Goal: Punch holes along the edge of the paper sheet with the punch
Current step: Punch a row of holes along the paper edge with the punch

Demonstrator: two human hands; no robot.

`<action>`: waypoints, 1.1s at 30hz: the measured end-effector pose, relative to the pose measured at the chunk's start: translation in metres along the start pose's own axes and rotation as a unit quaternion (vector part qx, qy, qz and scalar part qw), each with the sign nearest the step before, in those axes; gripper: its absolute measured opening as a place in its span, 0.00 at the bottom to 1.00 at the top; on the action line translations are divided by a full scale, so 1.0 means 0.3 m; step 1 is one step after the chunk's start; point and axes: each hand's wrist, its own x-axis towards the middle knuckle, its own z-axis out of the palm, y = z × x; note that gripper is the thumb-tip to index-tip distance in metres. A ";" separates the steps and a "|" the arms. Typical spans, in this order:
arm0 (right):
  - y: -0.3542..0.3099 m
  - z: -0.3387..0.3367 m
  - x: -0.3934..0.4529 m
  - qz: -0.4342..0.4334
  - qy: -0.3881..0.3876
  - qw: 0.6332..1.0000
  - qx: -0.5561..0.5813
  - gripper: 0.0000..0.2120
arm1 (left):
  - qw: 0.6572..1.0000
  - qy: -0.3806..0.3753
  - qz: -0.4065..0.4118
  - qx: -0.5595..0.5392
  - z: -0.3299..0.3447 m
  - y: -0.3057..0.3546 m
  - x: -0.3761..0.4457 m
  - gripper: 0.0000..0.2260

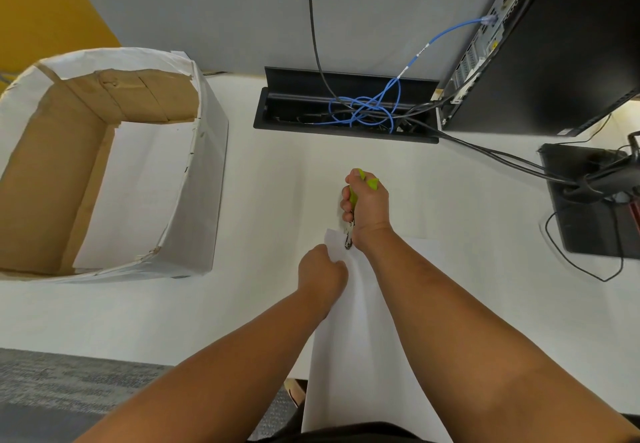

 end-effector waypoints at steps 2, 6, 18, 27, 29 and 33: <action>0.000 0.000 -0.001 0.001 -0.001 1.000 0.002 0.09 | 1.000 0.000 0.000 0.004 -0.001 0.001 -0.001 0.05; -0.003 0.006 -0.003 0.002 -0.006 1.000 -0.009 0.09 | 1.000 -0.001 0.006 0.026 -0.005 0.004 0.001 0.07; 0.006 0.013 0.006 -0.004 0.003 1.000 -0.027 0.08 | 1.000 -0.013 0.011 0.007 -0.015 0.011 -0.007 0.07; 0.004 0.024 0.019 0.000 -0.004 0.998 -0.056 0.08 | 1.000 -0.022 -0.008 -0.018 -0.019 0.011 -0.002 0.07; 0.002 0.025 0.020 0.003 -0.005 0.998 -0.061 0.09 | 1.000 -0.023 -0.009 -0.013 -0.018 0.008 0.001 0.06; 0.000 0.029 0.021 0.009 -0.002 0.998 -0.067 0.09 | 0.999 -0.025 -0.013 -0.027 -0.019 0.010 -0.001 0.05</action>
